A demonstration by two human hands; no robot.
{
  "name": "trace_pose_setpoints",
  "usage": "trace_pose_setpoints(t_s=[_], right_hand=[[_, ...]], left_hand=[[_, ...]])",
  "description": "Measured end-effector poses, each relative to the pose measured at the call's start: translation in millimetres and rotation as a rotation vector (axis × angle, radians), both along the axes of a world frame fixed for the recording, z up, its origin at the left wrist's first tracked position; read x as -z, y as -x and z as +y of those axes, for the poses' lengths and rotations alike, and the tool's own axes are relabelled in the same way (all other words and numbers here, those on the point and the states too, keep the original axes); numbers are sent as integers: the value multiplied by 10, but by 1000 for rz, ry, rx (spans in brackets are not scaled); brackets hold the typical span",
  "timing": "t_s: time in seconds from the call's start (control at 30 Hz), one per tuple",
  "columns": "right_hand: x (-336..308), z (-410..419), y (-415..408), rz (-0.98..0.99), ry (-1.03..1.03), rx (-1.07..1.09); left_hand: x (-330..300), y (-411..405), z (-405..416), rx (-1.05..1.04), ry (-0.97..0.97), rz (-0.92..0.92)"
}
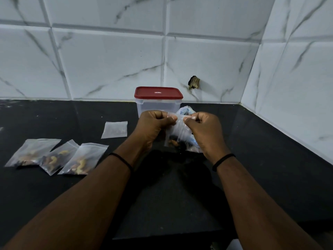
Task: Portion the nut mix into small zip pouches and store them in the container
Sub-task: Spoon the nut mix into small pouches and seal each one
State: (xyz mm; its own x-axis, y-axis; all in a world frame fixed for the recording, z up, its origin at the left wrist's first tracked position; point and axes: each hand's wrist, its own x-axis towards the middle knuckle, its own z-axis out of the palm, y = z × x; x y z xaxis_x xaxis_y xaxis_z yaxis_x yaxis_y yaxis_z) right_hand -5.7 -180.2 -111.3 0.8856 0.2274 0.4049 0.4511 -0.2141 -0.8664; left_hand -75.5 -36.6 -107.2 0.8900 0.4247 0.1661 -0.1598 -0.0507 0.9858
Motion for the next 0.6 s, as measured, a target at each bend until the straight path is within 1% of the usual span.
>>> trace_pose_setpoints(t_s=[0.1,0.2,0.3,0.5,0.6], right_hand=[[-21,-8,25,-59,88,-1],[-42,-14,60,-106,157,2],[-18,3,56,-145,156,12],[12,9,159,-232,111,-2],[8,34,288,-176,58,-44]], left_hand=[[-5,4,-19,-19,-87,-9],[11,12,-67,-61,-149,-69],[17,31,-118,-94,-153,-117],[36,96,-165,-157,-201,-109],[33,200,-148,-208,-219,-109]])
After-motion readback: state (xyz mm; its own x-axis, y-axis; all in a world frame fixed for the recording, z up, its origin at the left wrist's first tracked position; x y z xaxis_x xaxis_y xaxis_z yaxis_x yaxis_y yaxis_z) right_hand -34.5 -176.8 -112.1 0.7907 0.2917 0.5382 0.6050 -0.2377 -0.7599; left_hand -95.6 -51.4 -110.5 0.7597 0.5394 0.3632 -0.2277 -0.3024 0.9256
